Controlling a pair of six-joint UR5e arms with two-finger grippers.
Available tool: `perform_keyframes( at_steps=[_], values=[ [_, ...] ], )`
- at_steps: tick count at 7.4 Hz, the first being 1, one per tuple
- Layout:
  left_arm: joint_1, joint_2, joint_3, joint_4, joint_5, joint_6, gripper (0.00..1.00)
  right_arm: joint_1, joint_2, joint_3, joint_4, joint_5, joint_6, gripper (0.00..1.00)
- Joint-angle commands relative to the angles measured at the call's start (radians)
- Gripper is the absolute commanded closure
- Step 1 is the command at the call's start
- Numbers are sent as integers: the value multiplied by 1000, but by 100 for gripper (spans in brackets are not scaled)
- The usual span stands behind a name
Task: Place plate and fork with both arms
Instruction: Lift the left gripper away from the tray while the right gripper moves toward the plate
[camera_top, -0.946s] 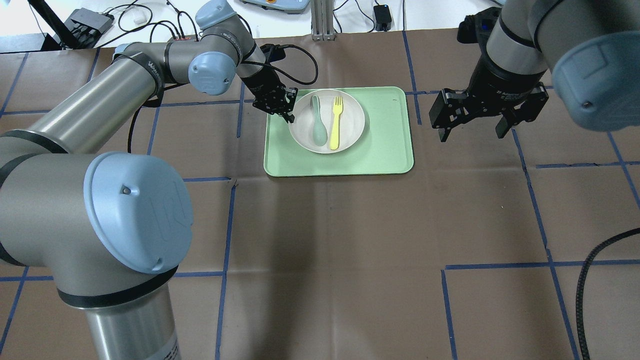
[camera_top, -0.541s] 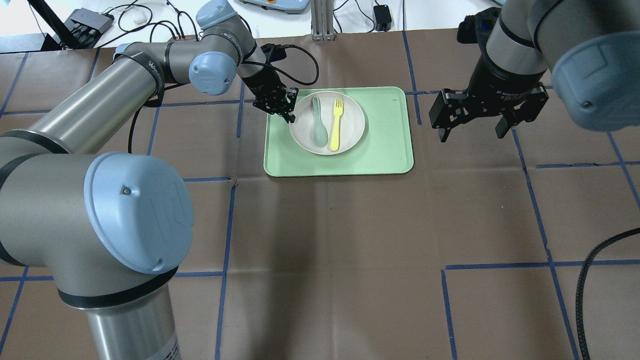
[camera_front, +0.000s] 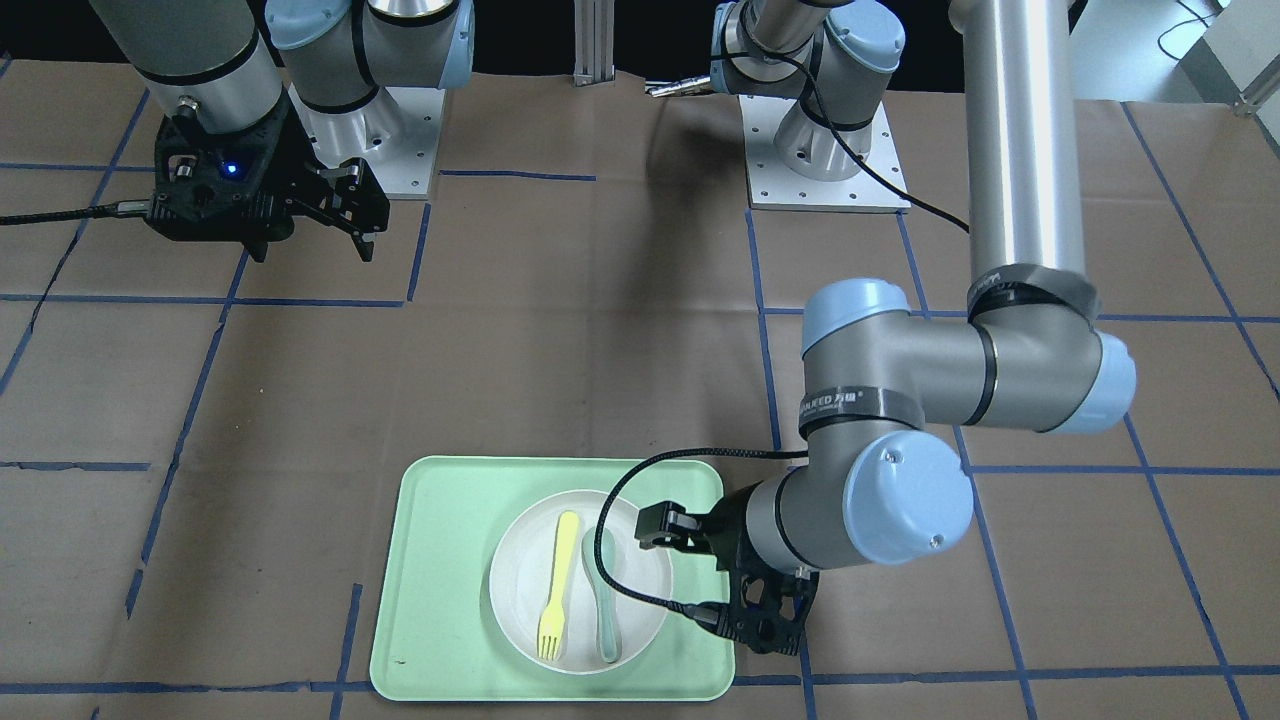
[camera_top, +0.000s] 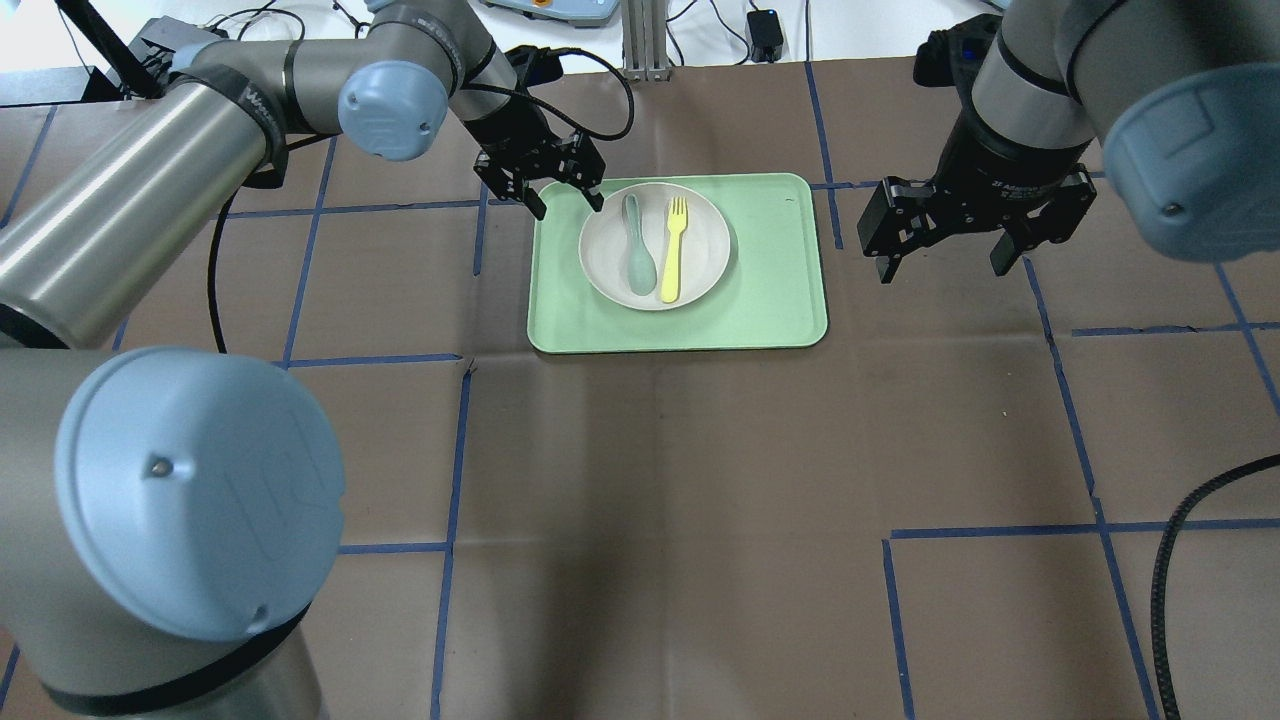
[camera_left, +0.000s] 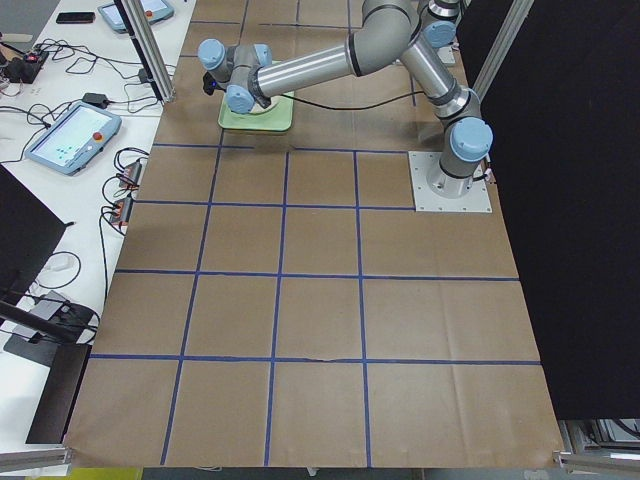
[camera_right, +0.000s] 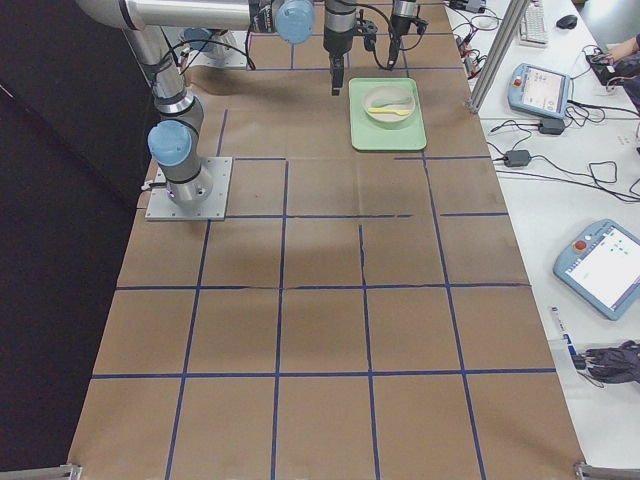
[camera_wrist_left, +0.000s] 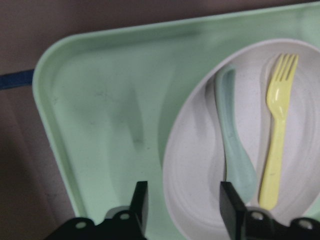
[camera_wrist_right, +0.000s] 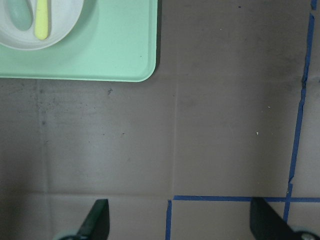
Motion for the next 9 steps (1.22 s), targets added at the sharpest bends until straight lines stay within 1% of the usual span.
perform_keyframes(
  at_steps=[1, 2, 3, 4, 5, 6, 7, 9],
  values=[
    [-9, 260, -126, -144, 183, -7, 0, 0, 0, 0, -9, -6, -5, 0],
    [-8, 396, -233, -193, 192, -11, 0, 0, 0, -1, -11, -6, -5, 0],
    [5, 525, -340, -211, 236, -8, 0, 0, 0, -5, -12, -8, -3, 0],
    [15, 613, -401, -216, 301, -4, 0, 0, 2, -15, -14, -9, -3, 0],
    [20, 678, -406, -271, 308, -18, 0, 3, 6, -21, -17, -8, 1, 0],
    [29, 718, -412, -293, 369, -33, 0, 3, 12, -29, -17, -8, 3, 0],
    [32, 759, -407, -313, 374, -78, 0, 5, 31, -49, -17, -8, 7, 0],
    [38, 810, -430, -322, 360, -138, 0, 29, 102, -115, -14, 0, 33, 0]
  ],
)
